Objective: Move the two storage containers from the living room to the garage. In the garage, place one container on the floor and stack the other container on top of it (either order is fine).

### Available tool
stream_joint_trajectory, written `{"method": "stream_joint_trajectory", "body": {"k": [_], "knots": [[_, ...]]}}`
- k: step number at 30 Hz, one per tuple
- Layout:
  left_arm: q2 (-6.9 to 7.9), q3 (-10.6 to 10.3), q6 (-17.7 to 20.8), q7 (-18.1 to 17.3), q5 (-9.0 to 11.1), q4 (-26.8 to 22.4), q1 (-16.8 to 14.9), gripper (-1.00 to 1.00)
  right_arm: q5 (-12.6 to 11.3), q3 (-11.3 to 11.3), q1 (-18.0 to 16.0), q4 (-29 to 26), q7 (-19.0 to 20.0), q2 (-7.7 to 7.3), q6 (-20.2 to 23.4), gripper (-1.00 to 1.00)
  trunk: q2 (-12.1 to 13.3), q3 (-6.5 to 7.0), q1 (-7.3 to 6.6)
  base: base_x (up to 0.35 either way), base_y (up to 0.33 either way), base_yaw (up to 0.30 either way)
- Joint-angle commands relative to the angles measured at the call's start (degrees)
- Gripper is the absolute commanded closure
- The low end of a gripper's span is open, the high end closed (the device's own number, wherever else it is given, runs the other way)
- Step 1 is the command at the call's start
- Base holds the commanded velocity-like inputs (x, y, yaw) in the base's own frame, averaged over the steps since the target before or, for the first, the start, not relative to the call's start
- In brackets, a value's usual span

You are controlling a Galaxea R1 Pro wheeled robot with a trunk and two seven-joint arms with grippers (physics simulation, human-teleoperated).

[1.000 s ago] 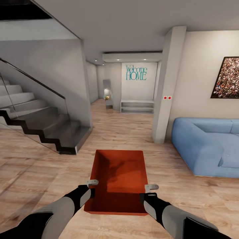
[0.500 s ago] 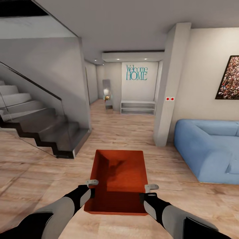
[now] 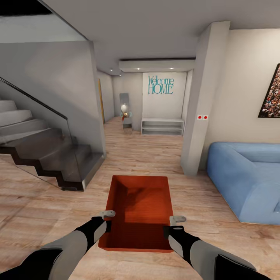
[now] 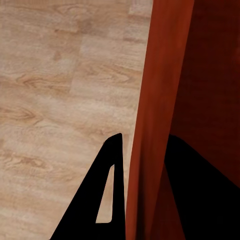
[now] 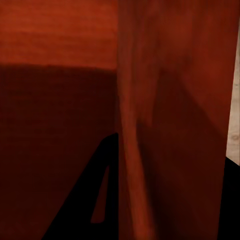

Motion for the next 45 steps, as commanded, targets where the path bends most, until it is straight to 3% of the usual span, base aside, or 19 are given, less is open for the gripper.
{"method": "stream_joint_trajectory", "body": {"k": [1, 45], "knots": [[-0.01, -2.24, 0.31, 0.39, 0.93, 0.15, 0.03, 1.0, 1.28, -1.03, -0.11, -0.13, -0.5, -0.75, 0.31, 1.0, -0.07, -0.09, 0.05, 0.321, 0.0, 0.0], [-0.01, -2.25, 0.31, 0.39, 0.89, 0.15, 0.03, 1.0, 1.28, -1.02, -0.07, -0.13, -0.51, -0.75, 0.31, 1.0, -0.07, -0.09, 0.05, 0.321, 0.0, 0.0]]}}
